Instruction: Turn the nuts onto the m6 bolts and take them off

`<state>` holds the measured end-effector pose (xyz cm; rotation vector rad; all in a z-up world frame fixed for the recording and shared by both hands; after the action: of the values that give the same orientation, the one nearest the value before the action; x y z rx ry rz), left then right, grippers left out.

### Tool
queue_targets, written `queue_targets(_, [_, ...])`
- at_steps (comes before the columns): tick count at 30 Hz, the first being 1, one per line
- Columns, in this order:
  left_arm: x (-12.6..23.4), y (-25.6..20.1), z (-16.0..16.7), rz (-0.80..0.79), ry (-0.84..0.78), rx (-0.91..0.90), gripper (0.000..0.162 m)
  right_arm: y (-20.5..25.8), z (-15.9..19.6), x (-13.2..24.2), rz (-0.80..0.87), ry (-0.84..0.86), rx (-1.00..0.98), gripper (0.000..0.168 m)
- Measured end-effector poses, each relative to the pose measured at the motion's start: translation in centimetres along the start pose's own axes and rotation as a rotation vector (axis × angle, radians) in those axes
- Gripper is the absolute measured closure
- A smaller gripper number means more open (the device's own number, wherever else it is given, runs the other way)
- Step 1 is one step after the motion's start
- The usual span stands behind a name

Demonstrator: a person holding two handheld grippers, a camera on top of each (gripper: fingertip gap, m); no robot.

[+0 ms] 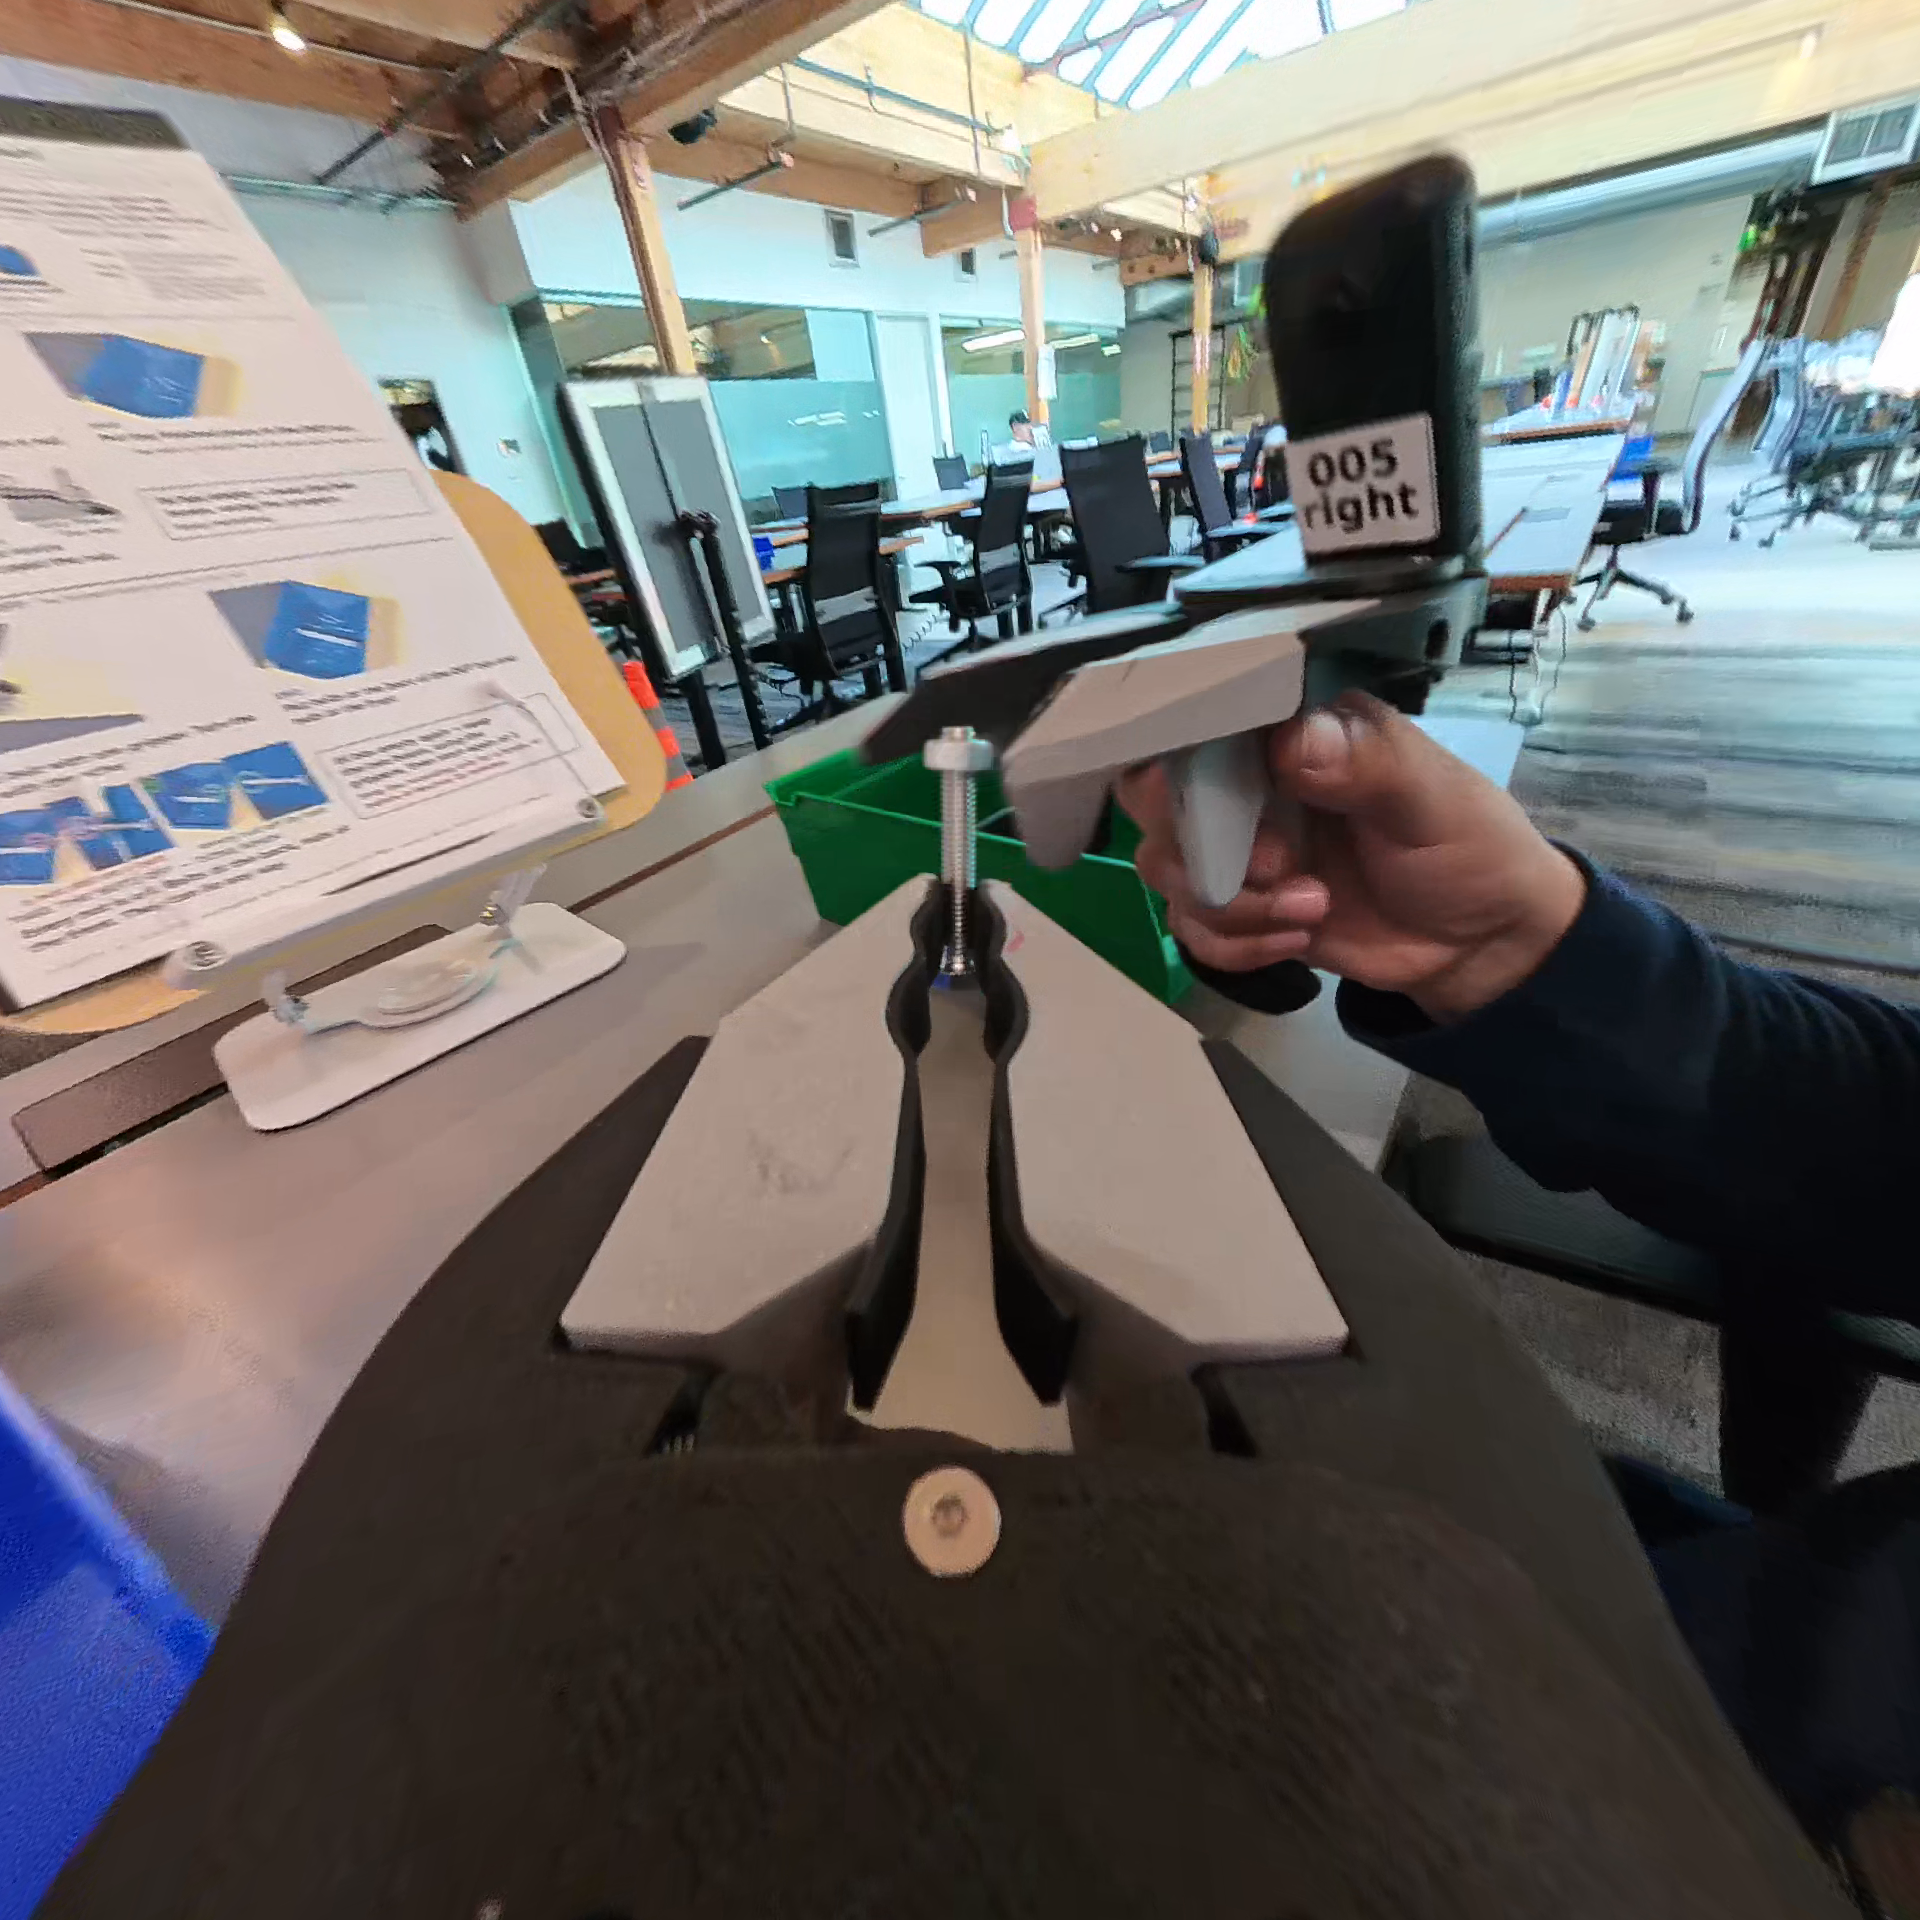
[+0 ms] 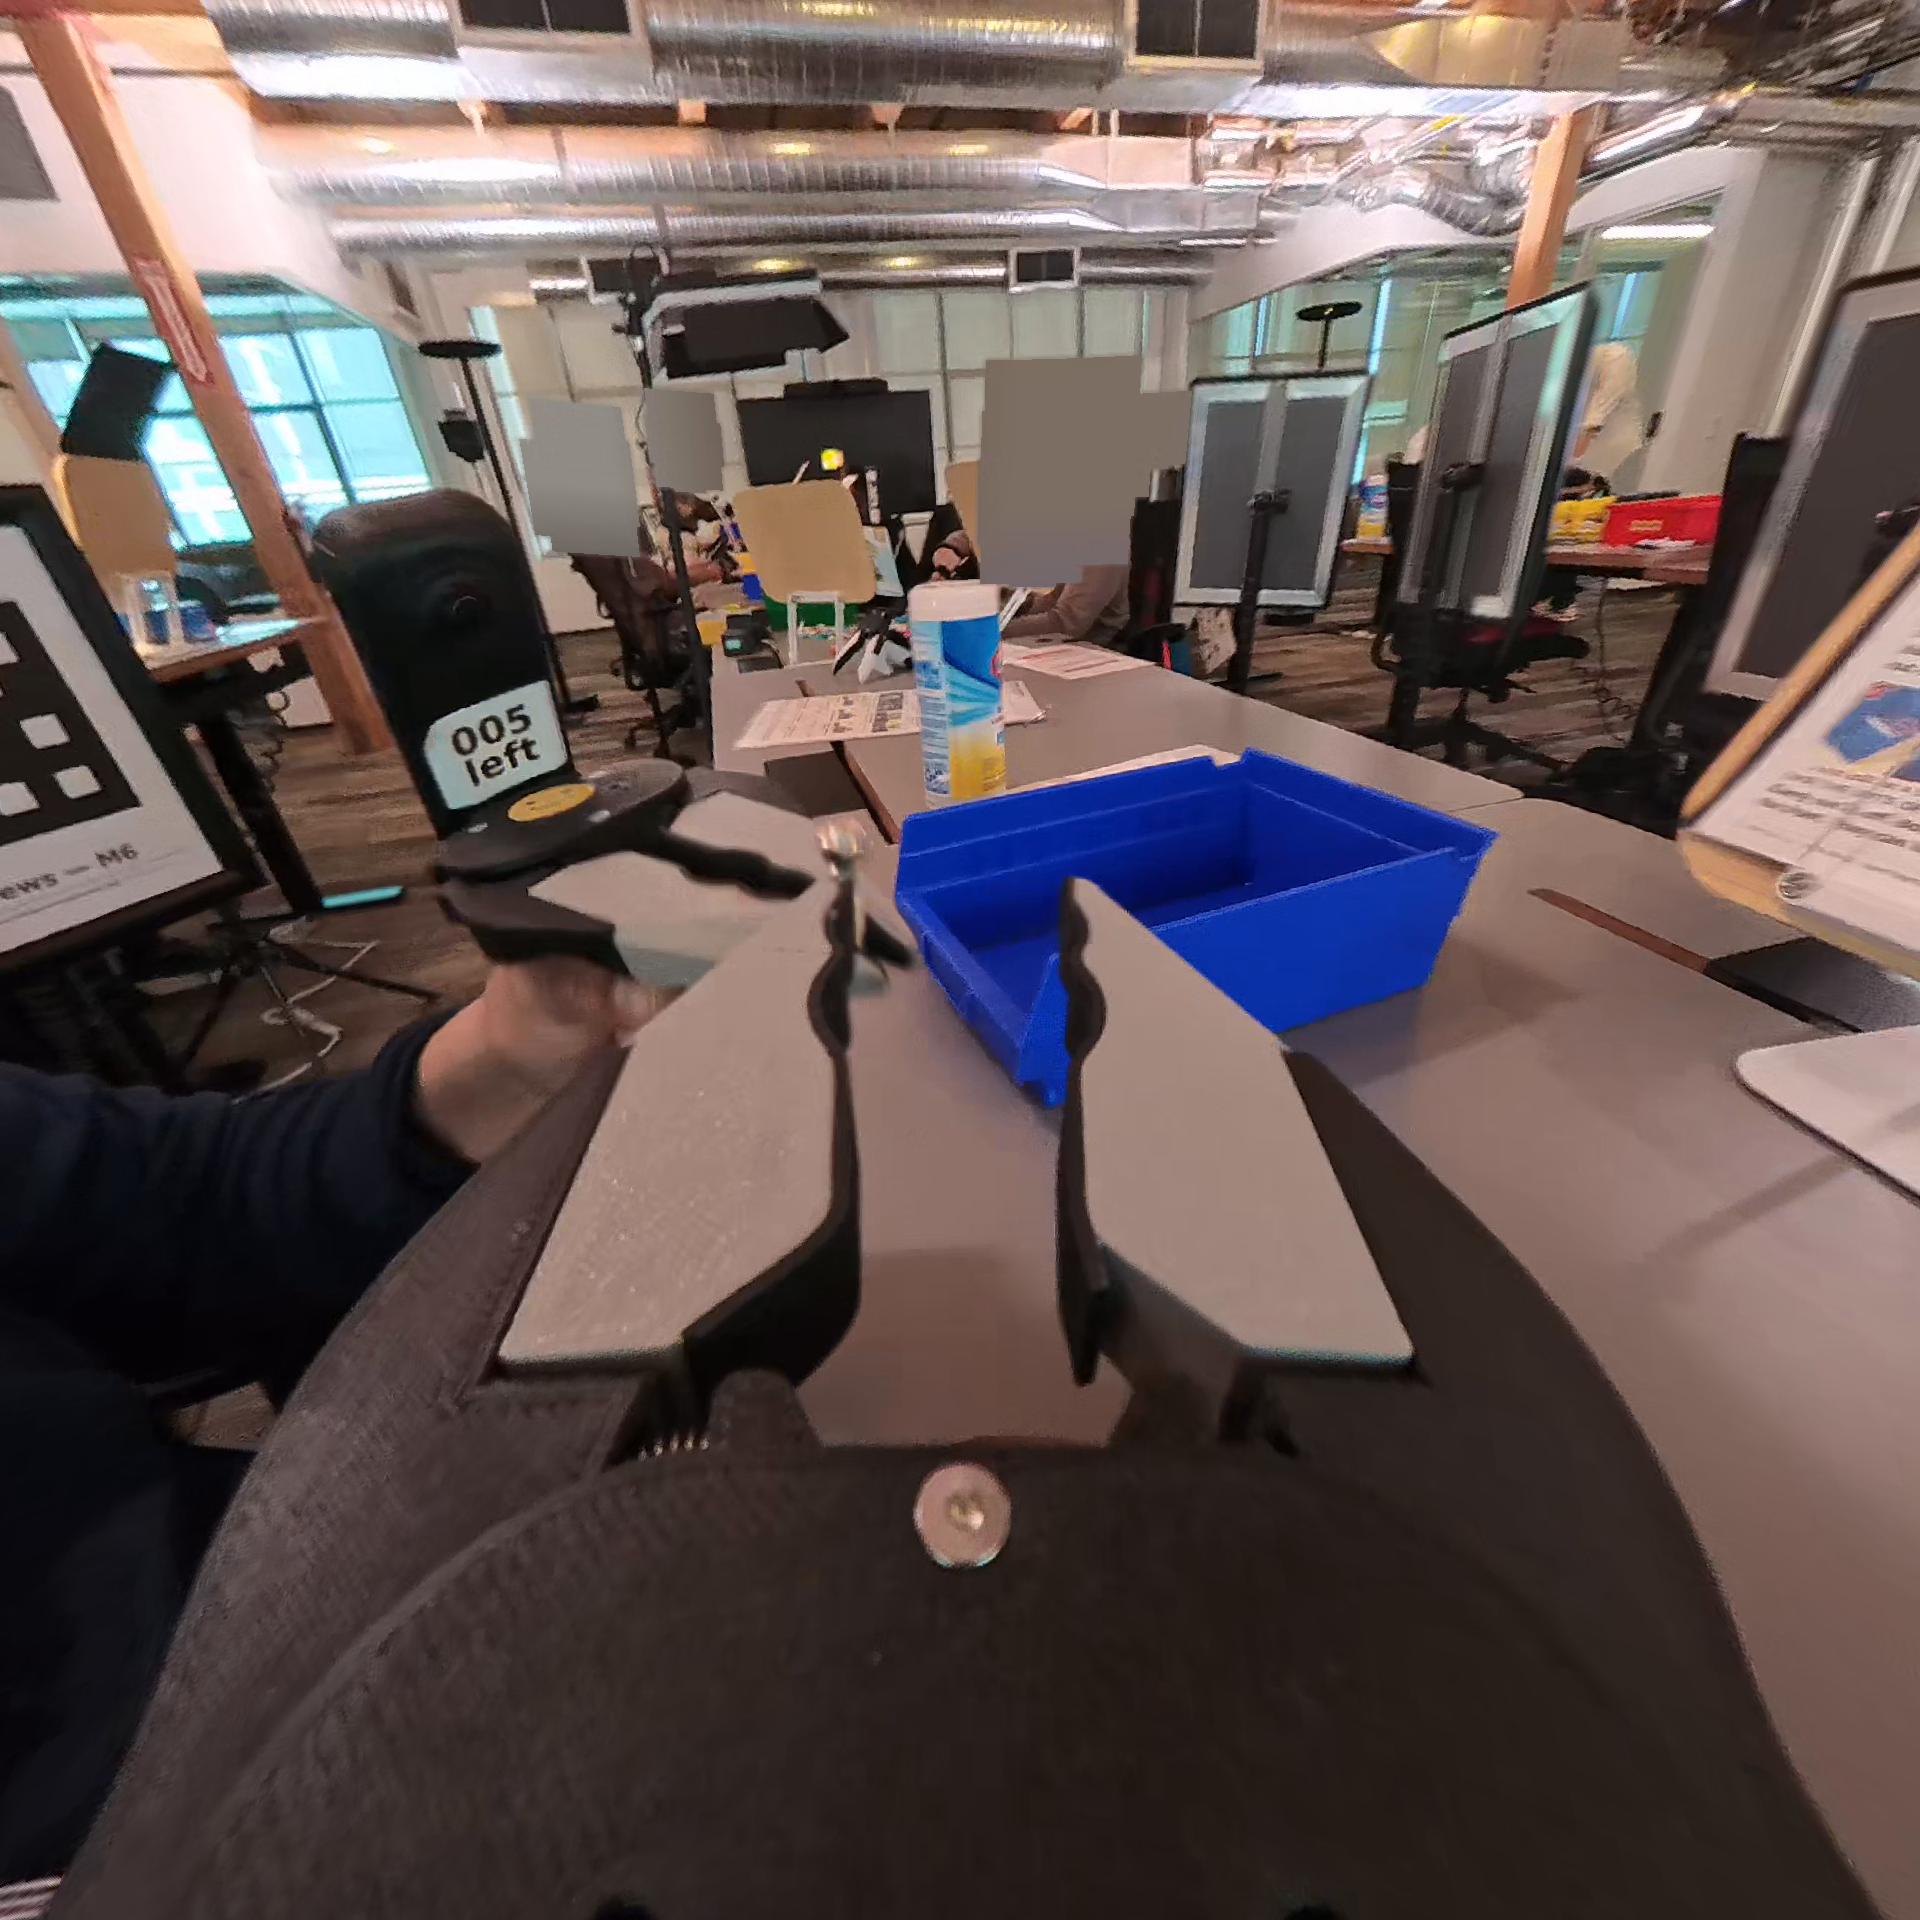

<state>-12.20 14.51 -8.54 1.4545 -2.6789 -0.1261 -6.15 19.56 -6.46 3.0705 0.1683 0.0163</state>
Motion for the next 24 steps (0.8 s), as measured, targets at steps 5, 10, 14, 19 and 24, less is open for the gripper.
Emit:
queue_targets(5, [2.0, 2.9, -0.8, -0.074, -0.042, 0.035, 0.159, -0.4, -0.5, 0.7, 0.02, -0.025, 0.013, 0.134])
queue_targets(10, [0.0, 0.3, 0.3, 0.0, 0.0, 0.021, 0.159, 2.2, 0.0, -1.3, -0.057, -0.013, 0.018, 0.134])
queue_targets(14, [-1.3, -1.5, 1.1, 0.049, 0.022, 0.019, 0.159, 2.2, 0.5, -1.8, -0.045, 0.003, 0.018, 0.137])
queue_targets(19, [-0.2, 0.2, 0.3, 0.009, -0.012, 0.045, 0.159, -0.3, 0.2, -0.1, -0.022, -0.023, -0.054, 0.137])
queue_targets(24, [0.3, 1.7, 0.4, -0.021, -0.022, 0.074, 0.159, -0.3, -0.2, 0.3, -0.026, -0.042, -0.053, 0.136])
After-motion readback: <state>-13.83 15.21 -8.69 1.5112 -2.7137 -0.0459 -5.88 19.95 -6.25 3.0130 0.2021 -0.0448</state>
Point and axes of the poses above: each gripper's, where its closed fingertips meet, x back along the fingers, z out of its underside, y = z × x across the jaws, the point moved 4 cm from there along x, back along the fingers, and after that the axes turned 4 degrees about y, right-handed, at the moved point
